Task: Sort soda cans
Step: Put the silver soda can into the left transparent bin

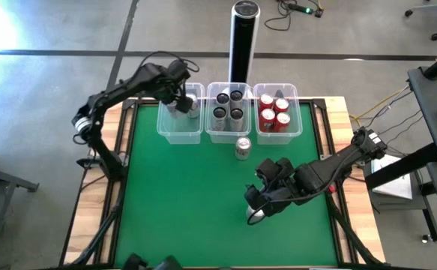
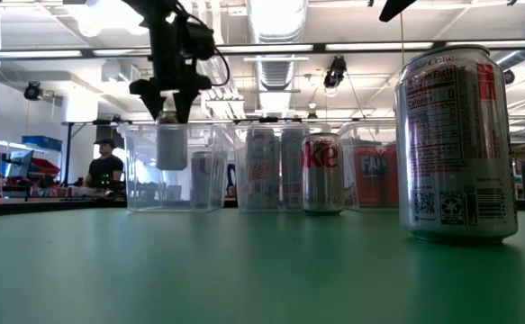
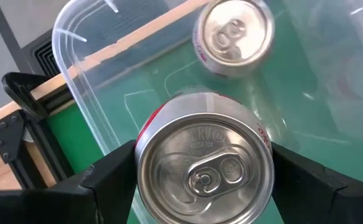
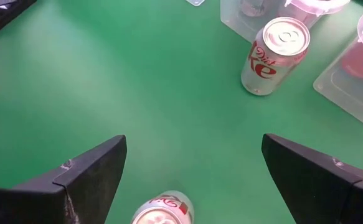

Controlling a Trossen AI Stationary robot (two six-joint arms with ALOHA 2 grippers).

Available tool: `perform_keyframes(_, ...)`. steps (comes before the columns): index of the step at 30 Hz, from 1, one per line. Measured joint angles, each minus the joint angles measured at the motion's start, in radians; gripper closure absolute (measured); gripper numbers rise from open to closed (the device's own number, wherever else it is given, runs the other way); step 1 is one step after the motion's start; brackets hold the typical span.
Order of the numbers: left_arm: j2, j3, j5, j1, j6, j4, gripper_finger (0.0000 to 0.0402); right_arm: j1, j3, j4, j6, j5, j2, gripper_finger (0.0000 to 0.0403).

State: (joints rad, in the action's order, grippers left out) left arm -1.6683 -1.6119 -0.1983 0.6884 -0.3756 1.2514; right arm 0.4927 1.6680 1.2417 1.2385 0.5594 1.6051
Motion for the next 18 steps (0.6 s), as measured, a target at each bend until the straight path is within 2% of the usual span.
perform_keyframes(11, -0.122, 0.000, 0.014, 0.057, -0.003, -0.034, 0.0115, 0.000, 0.000, -0.002, 0.061, -0.002, 0.000, 0.0035)
perform_keyframes(18, -0.157, 0.000, 0.037, 0.059, -0.004, -0.073, 0.0115, 0.000, 0.000, -0.003, 0.073, -0.010, 0.000, 0.0035)
